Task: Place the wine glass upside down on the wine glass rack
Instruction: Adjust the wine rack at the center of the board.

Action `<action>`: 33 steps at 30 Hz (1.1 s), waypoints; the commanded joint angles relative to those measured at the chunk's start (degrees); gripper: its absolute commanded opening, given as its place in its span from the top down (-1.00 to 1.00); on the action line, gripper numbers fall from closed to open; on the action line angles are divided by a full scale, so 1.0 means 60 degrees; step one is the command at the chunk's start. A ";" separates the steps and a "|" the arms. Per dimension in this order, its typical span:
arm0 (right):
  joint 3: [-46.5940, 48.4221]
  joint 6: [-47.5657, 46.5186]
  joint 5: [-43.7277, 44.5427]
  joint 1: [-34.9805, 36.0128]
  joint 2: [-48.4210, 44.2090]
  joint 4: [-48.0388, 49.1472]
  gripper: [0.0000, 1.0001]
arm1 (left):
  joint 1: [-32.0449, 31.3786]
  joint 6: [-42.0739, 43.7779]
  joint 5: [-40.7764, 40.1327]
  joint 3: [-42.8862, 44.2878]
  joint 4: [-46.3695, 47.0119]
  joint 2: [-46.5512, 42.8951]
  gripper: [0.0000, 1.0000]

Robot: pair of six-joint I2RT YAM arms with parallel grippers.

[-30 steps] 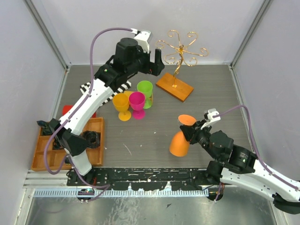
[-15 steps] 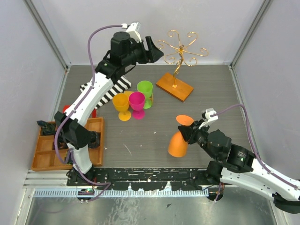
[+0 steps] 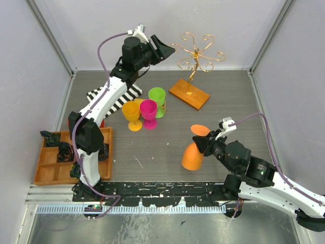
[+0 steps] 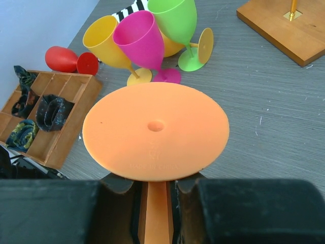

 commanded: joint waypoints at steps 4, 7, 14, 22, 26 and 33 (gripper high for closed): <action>0.0155 0.0171 -0.0035 0.0041 -0.0097 0.0614 0.99 | 0.0147 -0.1369 -0.0599 -0.0306 0.1145 0.0560 -0.22; 0.0154 0.0168 -0.0007 0.0034 -0.0119 0.0601 0.99 | 0.0245 -0.1755 -0.0417 -0.0292 0.1617 0.0829 -0.22; 0.0161 0.0175 0.0009 0.0028 -0.0161 0.0562 0.99 | 0.0454 -0.2909 0.0280 0.0060 0.2896 0.1604 -0.12; 0.0100 0.0180 0.0080 0.0035 -0.0192 0.0517 0.99 | 0.0577 -0.3034 0.0397 0.0439 0.2954 0.1870 0.39; 0.0081 0.0182 0.0108 0.0031 -0.0167 0.0543 0.99 | 0.0599 -0.3027 0.0521 0.0637 0.2835 0.1972 0.68; 0.0013 0.0168 0.0200 0.0021 -0.0129 0.0583 0.99 | 0.0585 -0.3118 0.0656 0.0400 0.2611 0.1639 1.00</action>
